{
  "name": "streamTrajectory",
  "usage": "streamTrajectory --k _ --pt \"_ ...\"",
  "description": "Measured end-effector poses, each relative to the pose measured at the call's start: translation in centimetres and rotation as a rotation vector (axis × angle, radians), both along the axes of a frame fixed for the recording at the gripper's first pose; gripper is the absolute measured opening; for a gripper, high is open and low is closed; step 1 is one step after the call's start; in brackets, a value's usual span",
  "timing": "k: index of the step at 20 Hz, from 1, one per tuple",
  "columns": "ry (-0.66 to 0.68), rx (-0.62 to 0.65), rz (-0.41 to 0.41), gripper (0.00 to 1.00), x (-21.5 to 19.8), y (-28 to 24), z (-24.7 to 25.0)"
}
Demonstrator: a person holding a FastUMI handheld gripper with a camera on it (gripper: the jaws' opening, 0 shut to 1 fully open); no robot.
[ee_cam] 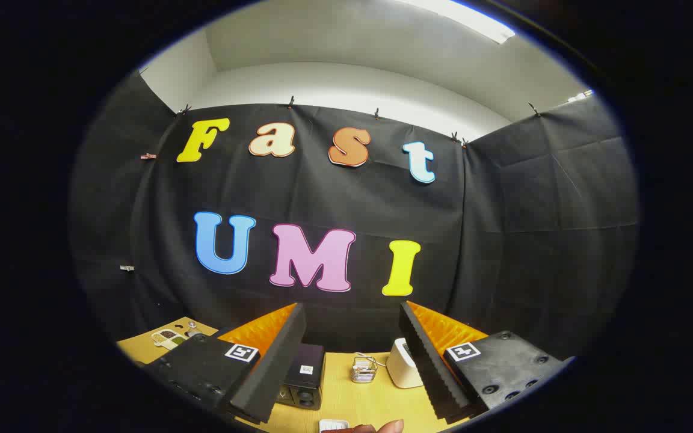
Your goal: Open the toaster oven, put the food inside, and close the toaster oven door.
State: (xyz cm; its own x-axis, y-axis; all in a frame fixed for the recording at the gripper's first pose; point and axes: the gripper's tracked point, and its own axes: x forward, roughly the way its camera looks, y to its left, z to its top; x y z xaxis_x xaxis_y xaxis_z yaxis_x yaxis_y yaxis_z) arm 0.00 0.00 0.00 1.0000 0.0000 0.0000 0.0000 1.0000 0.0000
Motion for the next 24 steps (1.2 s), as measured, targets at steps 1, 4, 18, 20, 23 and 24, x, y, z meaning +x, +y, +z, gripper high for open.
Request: streamTrajectory --k 1,4,18,20,23,24 --pt "0.0 0.003 -0.001 0.97 -0.1 0.0 0.1" --pt "-0.001 0.005 0.002 0.97 -0.4 0.0 0.3" --pt "-0.008 -0.014 0.006 0.97 -1.6 0.6 0.9" --pt "-0.004 -0.001 0.007 0.97 -1.4 0.8 0.8" --pt "0.01 0.045 0.021 0.97 -1.1 2.3 0.4" --pt "0.012 0.064 0.028 0.97 -0.9 3.1 0.3"
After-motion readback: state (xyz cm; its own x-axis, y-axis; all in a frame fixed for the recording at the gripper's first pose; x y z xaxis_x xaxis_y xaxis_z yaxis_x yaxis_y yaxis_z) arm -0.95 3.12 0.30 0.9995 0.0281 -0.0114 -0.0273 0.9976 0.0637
